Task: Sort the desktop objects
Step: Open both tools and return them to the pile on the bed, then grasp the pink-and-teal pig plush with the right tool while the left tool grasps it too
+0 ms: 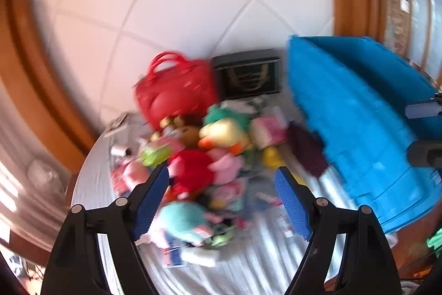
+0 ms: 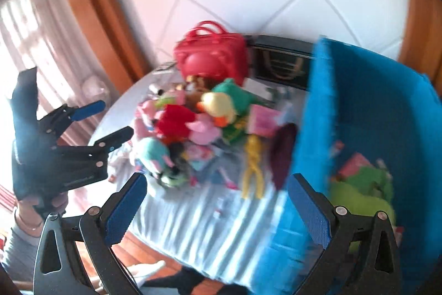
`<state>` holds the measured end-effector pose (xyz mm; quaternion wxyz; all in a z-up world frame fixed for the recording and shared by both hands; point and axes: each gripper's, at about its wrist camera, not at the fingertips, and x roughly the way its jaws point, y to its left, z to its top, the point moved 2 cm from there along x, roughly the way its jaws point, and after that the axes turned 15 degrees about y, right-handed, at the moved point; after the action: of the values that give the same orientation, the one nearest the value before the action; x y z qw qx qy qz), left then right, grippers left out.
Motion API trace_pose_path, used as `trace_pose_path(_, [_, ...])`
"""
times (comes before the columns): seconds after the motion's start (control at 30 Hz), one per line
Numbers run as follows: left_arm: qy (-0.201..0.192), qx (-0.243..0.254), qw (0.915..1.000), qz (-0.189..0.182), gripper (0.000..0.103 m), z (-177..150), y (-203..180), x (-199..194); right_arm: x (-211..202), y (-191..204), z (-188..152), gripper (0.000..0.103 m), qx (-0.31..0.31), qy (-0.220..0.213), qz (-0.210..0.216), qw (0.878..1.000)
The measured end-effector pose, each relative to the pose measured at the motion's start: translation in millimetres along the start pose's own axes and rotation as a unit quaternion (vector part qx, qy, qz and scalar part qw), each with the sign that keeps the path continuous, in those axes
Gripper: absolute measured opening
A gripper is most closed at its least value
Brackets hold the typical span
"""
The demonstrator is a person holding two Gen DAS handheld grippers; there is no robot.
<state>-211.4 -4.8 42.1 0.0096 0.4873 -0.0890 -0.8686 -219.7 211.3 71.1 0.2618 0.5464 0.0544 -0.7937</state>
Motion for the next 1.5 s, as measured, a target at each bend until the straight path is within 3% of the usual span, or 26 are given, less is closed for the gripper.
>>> trace_pose_path(0.1, [0.008, -0.026, 0.9996, -0.003, 0.079, -22, 59, 26, 35, 36, 10, 0.103, -0.007, -0.003, 0.008, 1.0])
trace_pose_path(0.27, [0.023, -0.036, 0.9991, 0.005, 0.079, -55, 126, 71, 104, 78, 27, 0.103, 0.002, 0.012, 0.003, 1.0])
trace_pose_path(0.47, [0.041, -0.008, 0.9991, -0.004, 0.079, -87, 170, 133, 184, 102, 33, 0.103, 0.04, 0.039, -0.016, 0.998])
trace_pose_path(0.8, [0.099, 0.067, 0.9899, -0.075, 0.079, -109, 170, 234, 276, 123, 27, 0.103, 0.137, 0.052, -0.002, 0.989])
trace_pose_path(0.97, [0.107, 0.107, 0.9843, -0.091, 0.079, -106, 154, 254, 313, 136, 30, 0.103, 0.143, 0.081, 0.005, 0.986])
trace_pose_path(1.2, [0.111, 0.127, 0.9785, -0.119, 0.079, -99, 149, 262, 352, 133, 41, 0.103, 0.137, 0.101, 0.008, 0.985])
trace_pose_path(1.5, [0.121, 0.129, 0.9751, -0.133, 0.091, -92, 152, 278, 367, 127, 51, 0.103, 0.102, 0.109, 0.026, 0.989])
